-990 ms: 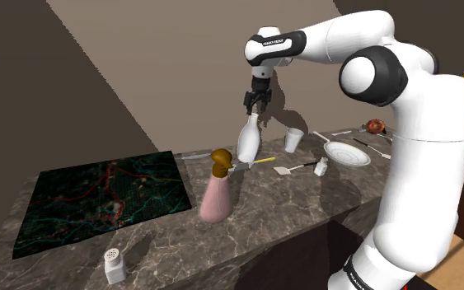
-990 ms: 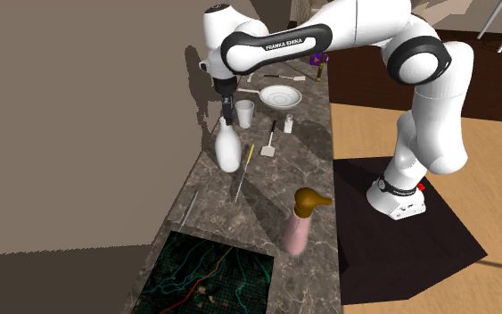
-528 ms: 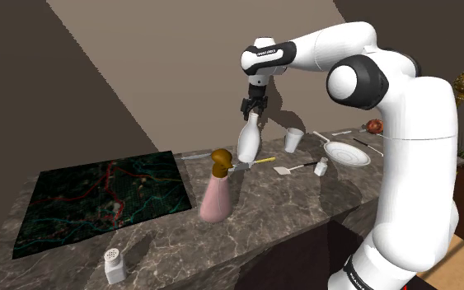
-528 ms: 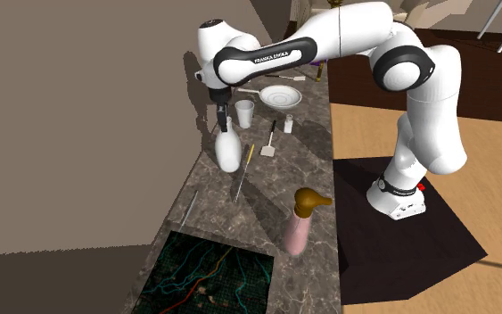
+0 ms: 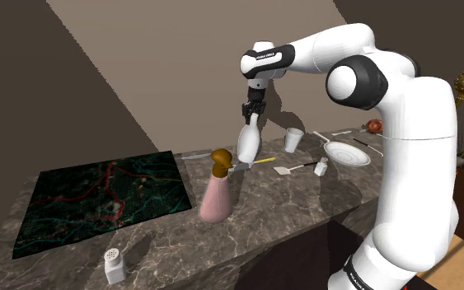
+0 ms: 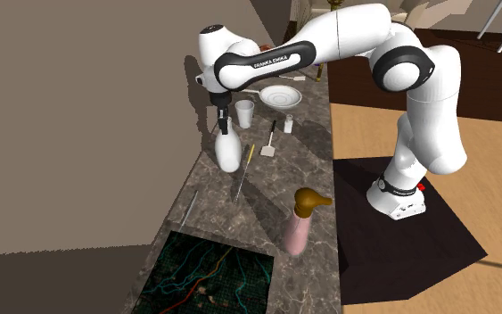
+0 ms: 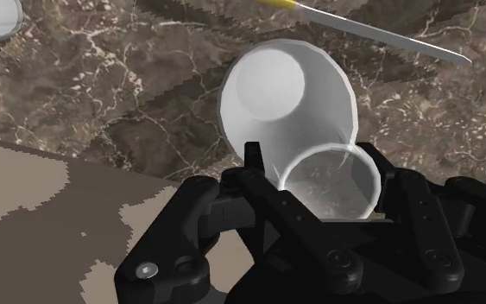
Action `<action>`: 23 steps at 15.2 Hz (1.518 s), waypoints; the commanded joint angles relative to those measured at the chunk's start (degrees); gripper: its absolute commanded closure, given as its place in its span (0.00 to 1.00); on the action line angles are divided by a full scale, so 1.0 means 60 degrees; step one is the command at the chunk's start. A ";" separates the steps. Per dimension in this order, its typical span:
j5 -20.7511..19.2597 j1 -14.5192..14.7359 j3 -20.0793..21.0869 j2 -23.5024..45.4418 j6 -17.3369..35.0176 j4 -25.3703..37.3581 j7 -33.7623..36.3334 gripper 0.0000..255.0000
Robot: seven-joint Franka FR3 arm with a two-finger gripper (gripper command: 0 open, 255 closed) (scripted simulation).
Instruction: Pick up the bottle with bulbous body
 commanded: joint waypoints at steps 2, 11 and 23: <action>0.0000 -0.0001 0.0000 0.0007 -0.0001 -0.0005 -0.0002 1.00; -0.0025 -0.0026 -0.0019 -0.0071 -0.0600 0.0520 0.0006 1.00; -0.0030 -0.0106 -0.0040 -0.0036 -0.1923 0.1880 0.0024 1.00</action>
